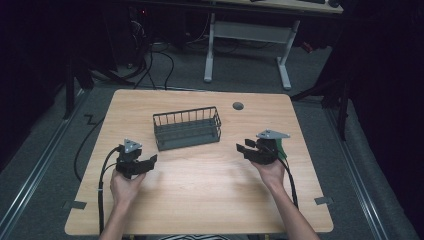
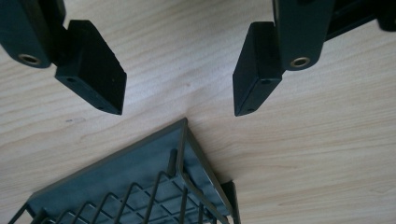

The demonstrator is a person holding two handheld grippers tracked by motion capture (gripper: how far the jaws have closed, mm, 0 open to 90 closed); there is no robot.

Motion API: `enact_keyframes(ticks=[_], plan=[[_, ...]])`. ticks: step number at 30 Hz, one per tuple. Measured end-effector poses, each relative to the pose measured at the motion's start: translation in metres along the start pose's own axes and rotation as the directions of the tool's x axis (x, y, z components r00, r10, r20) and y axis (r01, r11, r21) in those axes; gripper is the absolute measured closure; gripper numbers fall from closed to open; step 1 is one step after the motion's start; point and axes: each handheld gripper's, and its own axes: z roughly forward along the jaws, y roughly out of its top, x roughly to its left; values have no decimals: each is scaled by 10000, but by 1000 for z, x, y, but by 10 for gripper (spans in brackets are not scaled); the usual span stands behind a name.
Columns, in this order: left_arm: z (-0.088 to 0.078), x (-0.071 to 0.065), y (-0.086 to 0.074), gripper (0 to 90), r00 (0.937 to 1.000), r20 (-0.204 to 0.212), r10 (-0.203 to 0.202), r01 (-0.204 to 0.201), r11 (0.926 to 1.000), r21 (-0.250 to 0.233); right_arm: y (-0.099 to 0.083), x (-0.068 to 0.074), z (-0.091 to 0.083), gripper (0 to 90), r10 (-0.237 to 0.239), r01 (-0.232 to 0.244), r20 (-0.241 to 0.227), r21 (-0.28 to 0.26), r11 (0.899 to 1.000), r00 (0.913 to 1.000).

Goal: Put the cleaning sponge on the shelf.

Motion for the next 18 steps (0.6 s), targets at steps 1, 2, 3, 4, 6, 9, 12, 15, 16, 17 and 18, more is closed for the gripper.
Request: enact_keyframes(ticks=[1,2,3,4,6,9,12,15,16,17,18], plan=[[2,-1,2,384,10000,-95,11,-11,10000,18,6,2,7,538,-78,78,-6,-50,10000,10000],[4,0,3,384,9999,-116,-78,77,10000,-26,6,2,7,538,-78,78,-6,-50,10000,10000],[6,0,4,402,9998,-45,-205,205,9998,30,10,3,9,541,-99,99,4,-49,9999,10000],[8,0,6,421,9998,-94,-174,175,9997,172,15,4,14,551,-73,73,-9,-197,9998,10000],[12,-3,9,433,9998,-171,30,-26,9997,259,18,5,17,554,-64,63,-39,-168,9998,10000],[19,-5,14,462,9999,-103,-74,76,9998,185,23,7,30,569,-96,96,84,78,9999,9999],[25,-4,17,479,9995,-59,-322,324,9992,230,26,8,36,581,-58,53,115,426,9991,9999],[28,-6,21,494,9998,-135,-129,133,9996,254,29,9,45,601,-89,79,184,578,9983,9998],[28,-6,22,500,9998,-159,-118,121,9997,229,29,9,48,610,-124,108,263,589,9982,9996],[29,-6,24,509,9998,-174,-131,135,9997,217,29,10,51,619,-98,78,332,599,9982,9994],[30,-6,25,515,9997,-182,-179,182,9996,210,29,9,54,626,-74,51,347,666,9978,9994]])
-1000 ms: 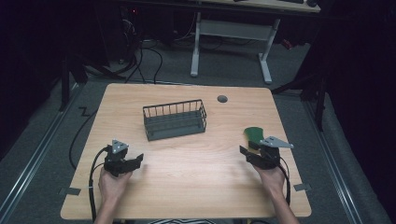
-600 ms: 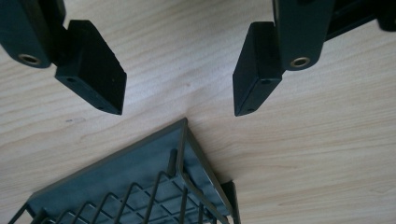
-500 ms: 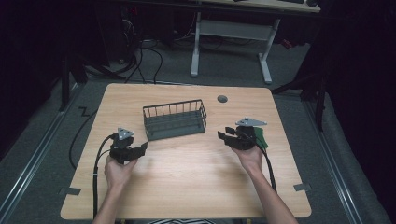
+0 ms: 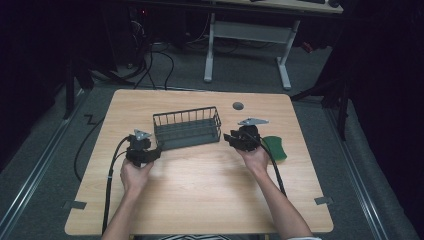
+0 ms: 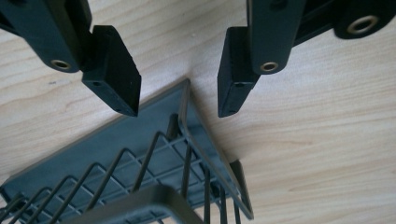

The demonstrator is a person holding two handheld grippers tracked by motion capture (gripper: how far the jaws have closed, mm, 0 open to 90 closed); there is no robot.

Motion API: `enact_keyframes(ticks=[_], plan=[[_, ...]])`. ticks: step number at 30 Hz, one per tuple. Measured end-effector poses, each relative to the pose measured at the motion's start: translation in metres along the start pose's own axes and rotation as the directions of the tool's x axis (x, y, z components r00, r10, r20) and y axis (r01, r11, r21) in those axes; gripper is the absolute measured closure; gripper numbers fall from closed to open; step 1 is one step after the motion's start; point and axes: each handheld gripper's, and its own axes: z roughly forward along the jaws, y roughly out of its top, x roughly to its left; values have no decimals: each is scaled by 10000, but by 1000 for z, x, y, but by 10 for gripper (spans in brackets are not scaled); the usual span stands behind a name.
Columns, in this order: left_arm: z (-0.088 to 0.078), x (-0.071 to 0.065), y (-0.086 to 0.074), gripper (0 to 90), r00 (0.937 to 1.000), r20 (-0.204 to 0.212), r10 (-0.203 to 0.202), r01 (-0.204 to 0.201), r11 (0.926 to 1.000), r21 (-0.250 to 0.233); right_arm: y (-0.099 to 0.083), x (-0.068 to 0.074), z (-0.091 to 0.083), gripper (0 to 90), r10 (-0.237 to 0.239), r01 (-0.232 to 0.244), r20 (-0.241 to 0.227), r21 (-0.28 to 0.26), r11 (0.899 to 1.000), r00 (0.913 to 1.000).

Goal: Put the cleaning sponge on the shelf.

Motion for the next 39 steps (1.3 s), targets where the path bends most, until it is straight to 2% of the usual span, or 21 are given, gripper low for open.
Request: enact_keyframes(ticks=[4,7,13,21,24,30,34,39], plan=[[5,1,1,544,9999,-22,-147,147,9999,35,-4,-3,15,653,257,-259,78,194,9995,9996],[8,2,1,558,9997,11,-235,235,9997,20,-5,-3,20,658,264,-268,148,230,9994,9995],[11,3,1,609,9996,60,-293,293,9996,-3,-1,4,33,677,41,-49,168,453,9990,9998],[15,6,2,685,9995,167,-250,249,9997,43,6,10,46,751,-207,171,610,588,9981,9979],[16,6,2,722,9997,182,-168,168,9999,14,7,12,49,798,-435,388,711,671,9970,9965],[20,5,1,786,9997,243,-100,97,9999,125,6,13,50,857,-532,484,639,755,9960,9965],[21,4,1,846,9998,221,28,-31,9999,170,6,13,50,858,-617,567,672,735,9957,9958],[19,3,0,858,9993,271,243,-249,9994,227,5,13,49,860,-649,597,667,773,9952,9957]])
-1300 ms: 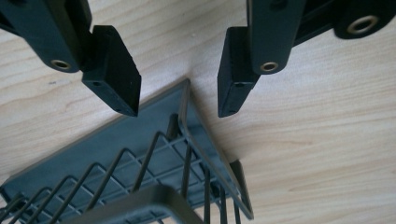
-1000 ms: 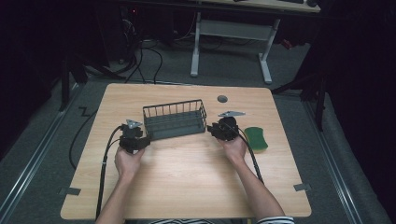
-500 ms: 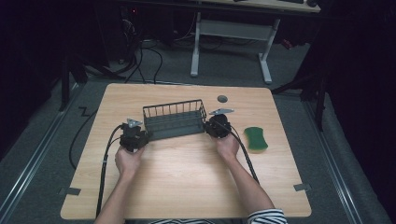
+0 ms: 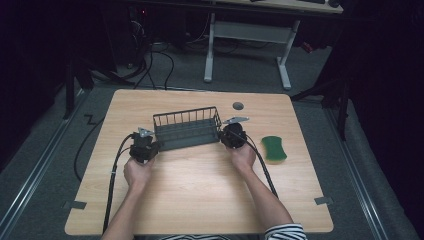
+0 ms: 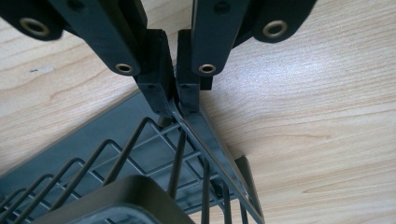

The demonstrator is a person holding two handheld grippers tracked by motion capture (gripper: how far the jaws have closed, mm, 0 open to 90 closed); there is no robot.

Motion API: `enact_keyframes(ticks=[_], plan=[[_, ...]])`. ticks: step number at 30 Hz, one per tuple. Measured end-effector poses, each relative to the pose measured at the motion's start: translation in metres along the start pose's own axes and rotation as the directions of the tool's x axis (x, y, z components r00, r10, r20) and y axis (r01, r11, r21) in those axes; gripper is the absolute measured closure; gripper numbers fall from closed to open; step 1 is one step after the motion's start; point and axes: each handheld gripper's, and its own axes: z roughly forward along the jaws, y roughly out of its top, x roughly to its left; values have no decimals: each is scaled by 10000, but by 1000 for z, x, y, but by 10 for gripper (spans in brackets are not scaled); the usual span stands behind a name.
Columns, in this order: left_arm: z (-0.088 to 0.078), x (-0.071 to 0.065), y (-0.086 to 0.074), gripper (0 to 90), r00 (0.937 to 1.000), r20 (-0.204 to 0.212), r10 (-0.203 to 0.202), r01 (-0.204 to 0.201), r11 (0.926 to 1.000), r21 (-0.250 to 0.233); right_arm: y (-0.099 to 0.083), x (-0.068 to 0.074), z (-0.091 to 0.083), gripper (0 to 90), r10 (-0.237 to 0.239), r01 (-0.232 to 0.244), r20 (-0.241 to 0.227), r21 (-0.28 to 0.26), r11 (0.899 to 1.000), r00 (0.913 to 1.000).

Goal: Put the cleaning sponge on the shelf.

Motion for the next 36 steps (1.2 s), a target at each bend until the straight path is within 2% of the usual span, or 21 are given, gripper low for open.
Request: enact_keyframes(ticks=[8,16,19,27,36], plan=[[-4,-8,-4,861,9992,233,323,-324,9995,29,-7,-2,-8,861,18,-18,-57,28,10000,10000],[-12,-22,-14,862,9965,563,624,-623,9980,-43,-21,-5,-24,861,-91,92,-167,71,9999,9998],[-15,-28,-16,862,9944,667,818,-820,9966,0,-24,-6,-29,861,-63,65,-214,113,9999,9998],[-20,-44,-25,863,9902,921,1048,-1035,9945,-181,-44,-12,-48,861,111,-112,-324,-20,9999,9994],[-25,-61,-31,863,9833,1223,1348,-1325,9908,-263,-60,-15,-67,861,32,-30,-288,78,10000,9996]])
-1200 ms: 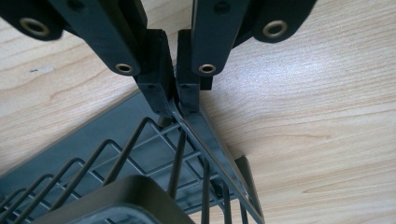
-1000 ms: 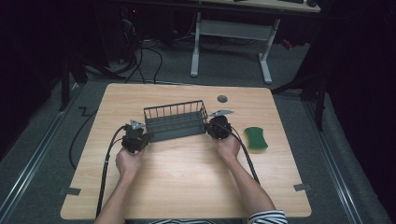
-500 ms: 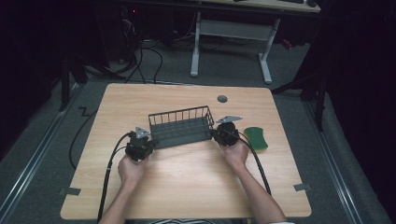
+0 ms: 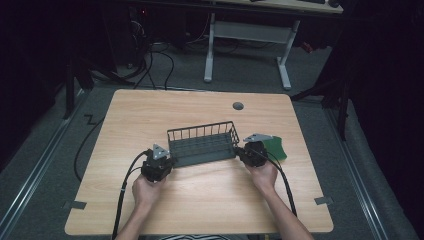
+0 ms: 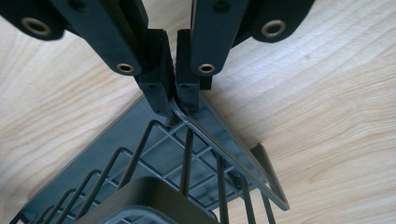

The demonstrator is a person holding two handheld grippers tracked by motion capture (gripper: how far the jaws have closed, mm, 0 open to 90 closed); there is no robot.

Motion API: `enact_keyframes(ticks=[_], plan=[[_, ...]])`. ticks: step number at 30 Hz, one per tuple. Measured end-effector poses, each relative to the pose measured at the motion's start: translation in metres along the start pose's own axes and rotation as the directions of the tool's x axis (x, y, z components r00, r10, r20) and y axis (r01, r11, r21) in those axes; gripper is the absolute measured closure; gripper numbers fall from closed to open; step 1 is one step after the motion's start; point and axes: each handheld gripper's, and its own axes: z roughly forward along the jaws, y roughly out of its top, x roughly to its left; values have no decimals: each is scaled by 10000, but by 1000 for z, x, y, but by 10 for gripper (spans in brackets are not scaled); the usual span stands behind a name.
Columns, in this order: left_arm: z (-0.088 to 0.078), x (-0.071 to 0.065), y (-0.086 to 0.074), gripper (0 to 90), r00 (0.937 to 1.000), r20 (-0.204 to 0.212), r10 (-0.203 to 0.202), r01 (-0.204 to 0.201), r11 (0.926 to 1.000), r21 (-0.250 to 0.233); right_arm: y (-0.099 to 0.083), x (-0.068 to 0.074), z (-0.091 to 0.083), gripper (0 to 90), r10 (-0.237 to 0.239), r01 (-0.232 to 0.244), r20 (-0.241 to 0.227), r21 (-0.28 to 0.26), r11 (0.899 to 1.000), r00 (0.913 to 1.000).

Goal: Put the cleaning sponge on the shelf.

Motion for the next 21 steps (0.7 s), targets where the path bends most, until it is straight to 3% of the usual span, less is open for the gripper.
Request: enact_keyframes(ticks=[6,21], plan=[[-3,-14,-3,863,9995,272,144,-144,9999,-2,-11,-1,-13,861,-10,9,79,88,10000,10000],[-7,-26,-11,859,9978,620,253,-243,9996,-174,-31,1,-31,859,68,-65,146,-181,9998,9999]])
